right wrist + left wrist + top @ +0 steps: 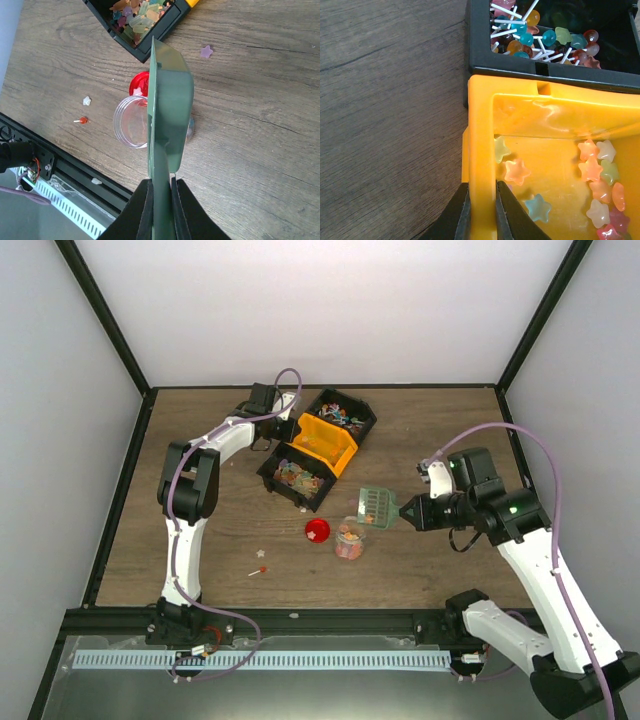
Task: Pack the candies
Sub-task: Place the fake candies in the packing bottle.
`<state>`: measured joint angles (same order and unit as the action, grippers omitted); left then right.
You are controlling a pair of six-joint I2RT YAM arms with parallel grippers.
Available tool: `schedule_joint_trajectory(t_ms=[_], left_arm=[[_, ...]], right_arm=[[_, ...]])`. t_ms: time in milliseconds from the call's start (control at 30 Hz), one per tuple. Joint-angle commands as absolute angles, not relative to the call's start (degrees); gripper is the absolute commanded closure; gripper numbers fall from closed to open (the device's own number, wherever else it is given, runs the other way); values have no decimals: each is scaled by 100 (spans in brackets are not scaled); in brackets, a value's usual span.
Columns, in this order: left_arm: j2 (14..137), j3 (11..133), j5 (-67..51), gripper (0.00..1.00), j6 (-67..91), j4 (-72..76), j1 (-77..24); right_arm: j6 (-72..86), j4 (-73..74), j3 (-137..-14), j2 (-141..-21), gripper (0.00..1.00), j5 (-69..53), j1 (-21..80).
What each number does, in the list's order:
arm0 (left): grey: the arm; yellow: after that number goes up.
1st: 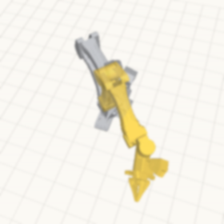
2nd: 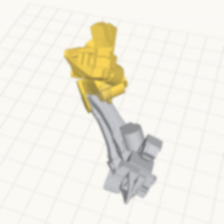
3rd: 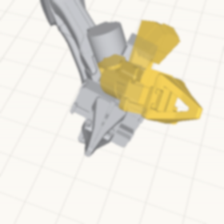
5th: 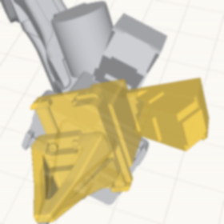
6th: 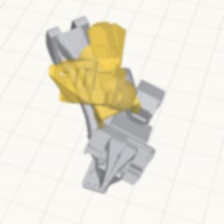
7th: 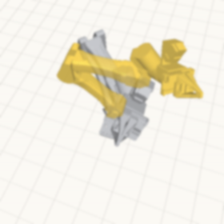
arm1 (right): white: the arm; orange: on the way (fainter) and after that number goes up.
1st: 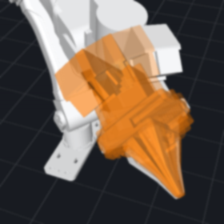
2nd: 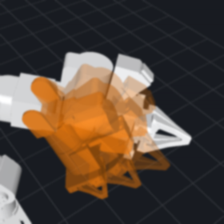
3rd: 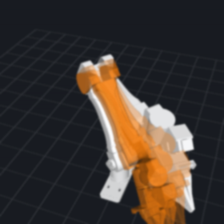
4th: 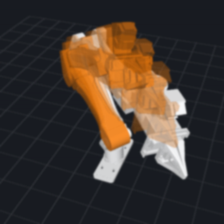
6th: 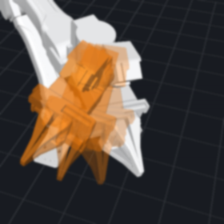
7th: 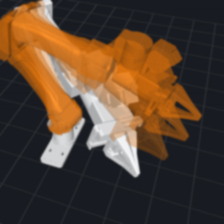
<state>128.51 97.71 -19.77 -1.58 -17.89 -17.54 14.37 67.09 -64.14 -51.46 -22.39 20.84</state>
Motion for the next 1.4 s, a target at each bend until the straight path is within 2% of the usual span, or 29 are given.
schedule_joint_trajectory(t_ms=[0,500,1133,1367], left_arm=[[13262,9457,-1810,96,-352,-1962,-1732],[13176,9416,-1854,96,-334,-1917,-1694],[12476,9045,-2529,96,34,-1469,-1717],[12127,8829,-2638,94,101,-1367,-1828]], right_arm=[[1422,6812,-6701,-5175,99,-2106,2217],[1900,6915,-7158,-5589,99,-1339,3119],[2063,6040,-7486,-5607,99,-1248,3092],[1438,5320,-7401,-5939,99,-1468,2422]])
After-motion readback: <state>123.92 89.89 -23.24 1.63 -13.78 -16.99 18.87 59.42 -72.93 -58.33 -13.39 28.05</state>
